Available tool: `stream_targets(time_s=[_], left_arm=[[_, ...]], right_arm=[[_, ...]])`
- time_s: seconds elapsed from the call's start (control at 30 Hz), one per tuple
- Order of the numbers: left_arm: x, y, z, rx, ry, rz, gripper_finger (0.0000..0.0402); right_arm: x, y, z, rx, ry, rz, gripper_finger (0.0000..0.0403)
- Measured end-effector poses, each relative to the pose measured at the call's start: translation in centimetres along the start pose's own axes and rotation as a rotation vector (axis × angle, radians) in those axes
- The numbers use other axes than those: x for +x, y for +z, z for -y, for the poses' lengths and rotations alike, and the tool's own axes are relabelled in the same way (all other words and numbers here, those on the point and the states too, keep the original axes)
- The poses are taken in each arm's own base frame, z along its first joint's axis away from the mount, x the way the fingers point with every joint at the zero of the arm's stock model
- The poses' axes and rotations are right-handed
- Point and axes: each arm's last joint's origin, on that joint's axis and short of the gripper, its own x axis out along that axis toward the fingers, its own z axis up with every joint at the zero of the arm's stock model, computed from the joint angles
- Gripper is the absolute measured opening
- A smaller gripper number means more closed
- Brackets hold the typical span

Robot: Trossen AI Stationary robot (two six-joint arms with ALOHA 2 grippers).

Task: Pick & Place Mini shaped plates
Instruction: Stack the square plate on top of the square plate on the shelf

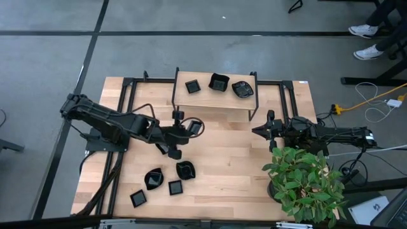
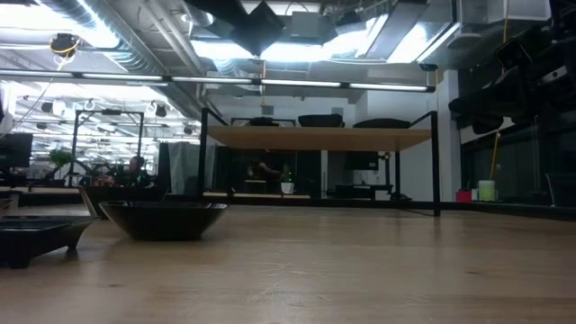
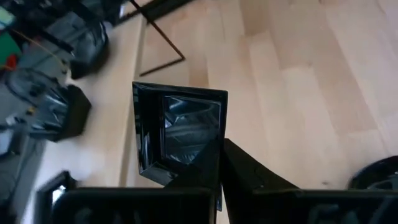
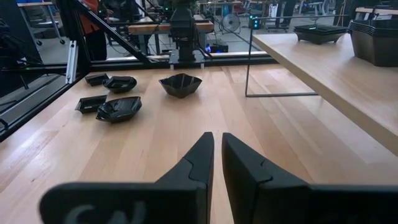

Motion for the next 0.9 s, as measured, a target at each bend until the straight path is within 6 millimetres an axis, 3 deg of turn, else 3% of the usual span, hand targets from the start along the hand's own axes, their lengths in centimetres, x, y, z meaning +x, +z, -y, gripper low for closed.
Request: stream_targets(time_s=[0.67,0.9], left_arm=[[1.6,0.2,-4.3,0.048,0.081,0.07,0.0002],[2.6,-0.4,-7.6,-0.12,0.19,0.064,0.0002]], right_arm=[[0.0,0.0,0.0,0.0,0.0,0.0,0.0034],[0.0,0.0,0.0,0.0,0.0,0.0,0.0034]])
